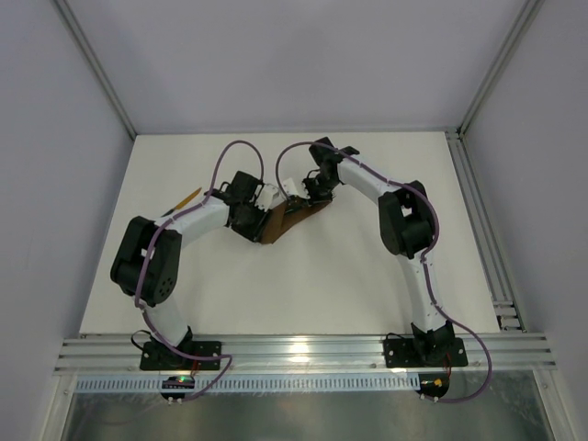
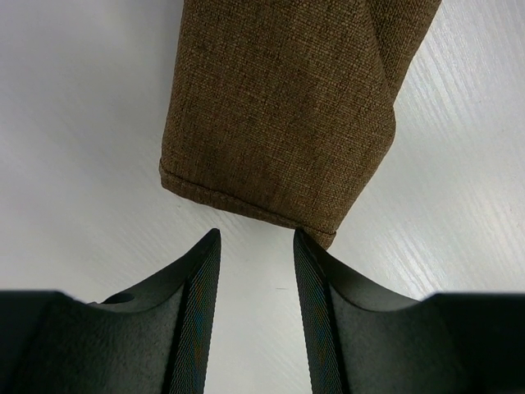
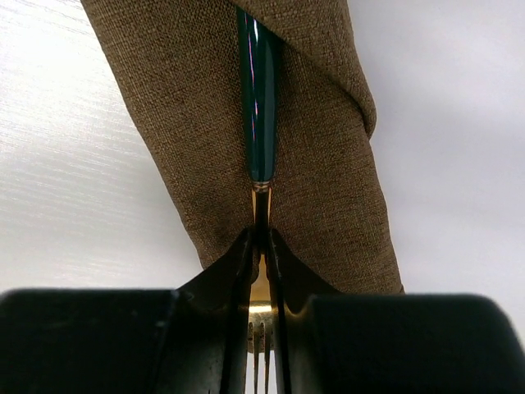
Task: Fold the napkin into a case and place the utensils inside
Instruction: Stuff the fork into the folded napkin.
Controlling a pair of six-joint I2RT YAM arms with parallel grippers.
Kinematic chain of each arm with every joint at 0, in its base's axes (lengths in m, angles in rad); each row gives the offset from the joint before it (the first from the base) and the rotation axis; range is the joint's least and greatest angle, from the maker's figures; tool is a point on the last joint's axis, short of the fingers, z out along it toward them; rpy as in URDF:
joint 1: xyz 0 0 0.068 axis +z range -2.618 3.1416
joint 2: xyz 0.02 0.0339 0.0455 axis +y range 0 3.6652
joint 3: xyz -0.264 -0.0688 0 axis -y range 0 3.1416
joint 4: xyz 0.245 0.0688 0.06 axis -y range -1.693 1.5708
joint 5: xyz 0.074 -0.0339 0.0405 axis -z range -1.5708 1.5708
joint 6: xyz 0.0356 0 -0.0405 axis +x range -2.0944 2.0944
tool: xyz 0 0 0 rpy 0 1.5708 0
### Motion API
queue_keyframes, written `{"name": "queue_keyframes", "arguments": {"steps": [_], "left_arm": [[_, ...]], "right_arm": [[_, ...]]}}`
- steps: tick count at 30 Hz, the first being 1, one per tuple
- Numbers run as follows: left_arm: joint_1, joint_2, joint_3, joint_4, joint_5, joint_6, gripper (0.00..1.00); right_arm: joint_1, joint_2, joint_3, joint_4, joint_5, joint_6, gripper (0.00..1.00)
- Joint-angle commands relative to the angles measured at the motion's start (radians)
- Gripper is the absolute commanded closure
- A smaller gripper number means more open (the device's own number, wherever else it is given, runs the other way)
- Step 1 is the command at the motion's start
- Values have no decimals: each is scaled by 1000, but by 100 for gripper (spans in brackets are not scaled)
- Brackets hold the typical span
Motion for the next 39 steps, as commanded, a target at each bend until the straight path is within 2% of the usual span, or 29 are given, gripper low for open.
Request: {"name": "queue_keyframes", "arguments": {"steps": [1, 8, 15, 23, 39], "left_arm": [[-2, 9, 8, 30, -4, 9, 58], [-2, 7, 5, 32, -10, 15, 57], [-4, 13, 8, 46, -24, 21, 56], [-1, 16, -1, 64, -33, 15, 52], [16, -5, -27, 115, 1, -13, 53]], "right_arm": [[12, -20, 47, -18, 13, -27, 84], [21, -32, 62, -15, 34, -59, 88], [52, -5, 91, -18, 51, -177, 88], [86, -14, 71, 63, 42, -269, 88], [116, -5, 41, 99, -16, -276, 89]]}}
